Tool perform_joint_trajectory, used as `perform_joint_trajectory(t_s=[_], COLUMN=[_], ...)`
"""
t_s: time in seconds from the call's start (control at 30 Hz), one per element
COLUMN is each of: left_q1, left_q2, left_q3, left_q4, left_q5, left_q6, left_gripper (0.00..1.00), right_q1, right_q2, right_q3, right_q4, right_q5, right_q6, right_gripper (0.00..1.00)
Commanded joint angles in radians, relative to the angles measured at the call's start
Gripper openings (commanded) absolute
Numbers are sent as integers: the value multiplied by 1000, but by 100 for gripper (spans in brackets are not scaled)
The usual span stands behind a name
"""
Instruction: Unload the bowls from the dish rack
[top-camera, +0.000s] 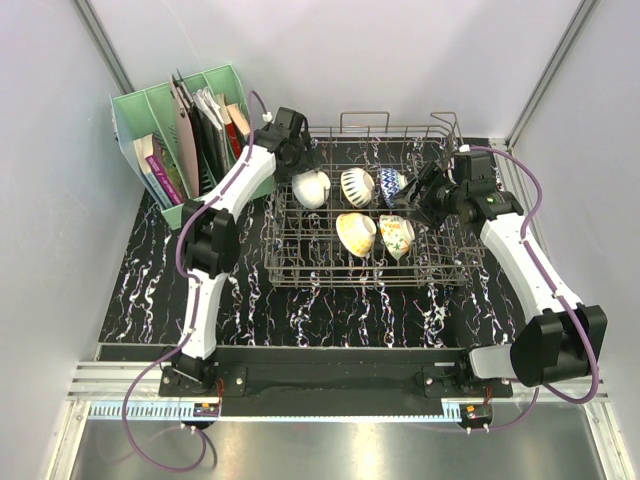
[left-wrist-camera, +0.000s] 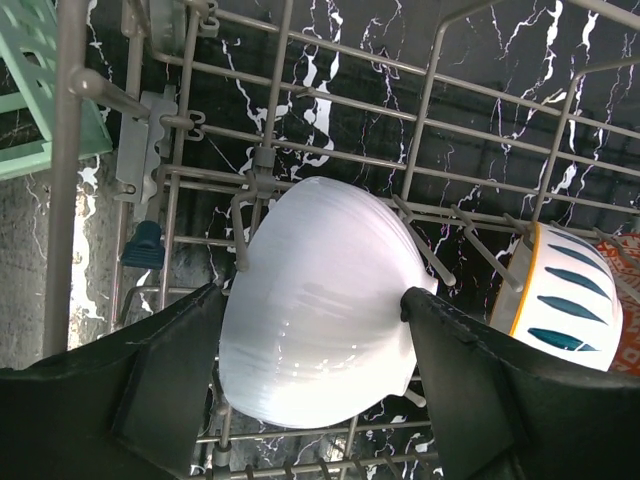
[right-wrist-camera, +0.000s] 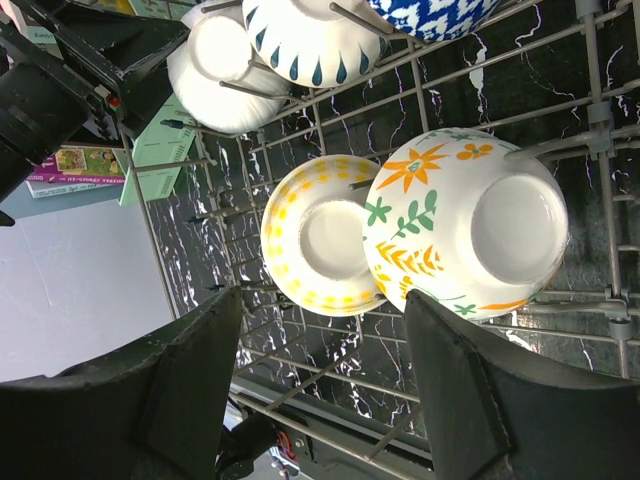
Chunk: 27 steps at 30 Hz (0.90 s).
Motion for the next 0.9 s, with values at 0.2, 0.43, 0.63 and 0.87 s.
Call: perform_joint_trajectory(t_s=[0.2, 0.43, 0.63, 0.87], left_q1=[24, 27, 27, 30], left_q2=[-48, -103, -100, -102], left_q3=[-150, -207, -178, -166], left_q4=[-81, -40, -8, 28], left_q5=[70, 200, 272, 410], left_q6=[21, -8, 4, 44], left_gripper=[77, 58, 53, 66], right_q1=[-7, -7, -7, -8], right_q2=[17, 28, 32, 41], right_q3=[34, 32, 32, 45], right_q4=[27, 34, 36, 36], right_q5=[-17, -21, -17, -7], right_q6=[-3, 5, 9, 12], right_gripper=[74, 74, 73, 73])
